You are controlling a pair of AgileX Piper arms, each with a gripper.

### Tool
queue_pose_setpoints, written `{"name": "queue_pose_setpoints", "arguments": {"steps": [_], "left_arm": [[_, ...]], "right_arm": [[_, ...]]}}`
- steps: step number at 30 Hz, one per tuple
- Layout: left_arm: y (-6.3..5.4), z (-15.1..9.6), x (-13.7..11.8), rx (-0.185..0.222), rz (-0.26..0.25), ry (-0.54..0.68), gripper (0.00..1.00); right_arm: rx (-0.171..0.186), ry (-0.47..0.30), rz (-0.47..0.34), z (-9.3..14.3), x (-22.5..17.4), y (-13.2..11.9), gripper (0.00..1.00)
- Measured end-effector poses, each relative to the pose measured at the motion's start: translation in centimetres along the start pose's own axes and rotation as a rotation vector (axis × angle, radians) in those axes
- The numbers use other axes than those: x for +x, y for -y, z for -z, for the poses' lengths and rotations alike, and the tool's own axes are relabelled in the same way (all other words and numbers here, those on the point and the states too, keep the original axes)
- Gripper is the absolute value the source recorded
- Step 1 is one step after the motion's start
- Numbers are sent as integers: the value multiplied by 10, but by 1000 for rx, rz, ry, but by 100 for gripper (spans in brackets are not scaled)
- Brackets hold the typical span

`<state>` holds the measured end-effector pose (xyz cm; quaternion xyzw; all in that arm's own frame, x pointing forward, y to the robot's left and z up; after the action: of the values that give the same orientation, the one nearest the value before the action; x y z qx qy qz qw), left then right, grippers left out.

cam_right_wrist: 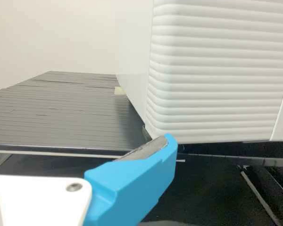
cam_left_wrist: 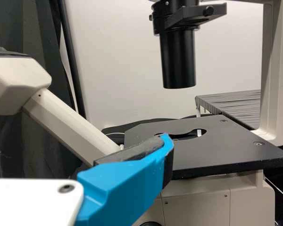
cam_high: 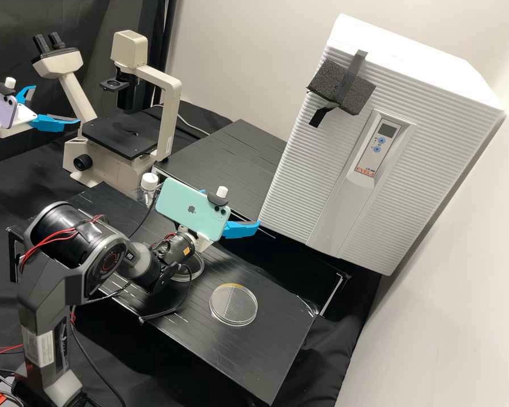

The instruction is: Close the petri dish lid.

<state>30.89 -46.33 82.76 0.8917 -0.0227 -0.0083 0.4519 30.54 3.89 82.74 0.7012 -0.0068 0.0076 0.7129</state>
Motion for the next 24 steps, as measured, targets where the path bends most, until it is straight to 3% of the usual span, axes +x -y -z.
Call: {"name": "queue_pose_setpoints", "arguments": {"steps": [13,21,24], "left_arm": [[0,0,0,0,0,0,100],[0,0,0,0,0,0,100],[0,0,0,0,0,0,100]], "right_arm": [[1,20,-25,-8,-10,-6,100],[62,28,-119,-29,-51,-25,100],[69,25,-149,-34,-65,-31,100]]}}
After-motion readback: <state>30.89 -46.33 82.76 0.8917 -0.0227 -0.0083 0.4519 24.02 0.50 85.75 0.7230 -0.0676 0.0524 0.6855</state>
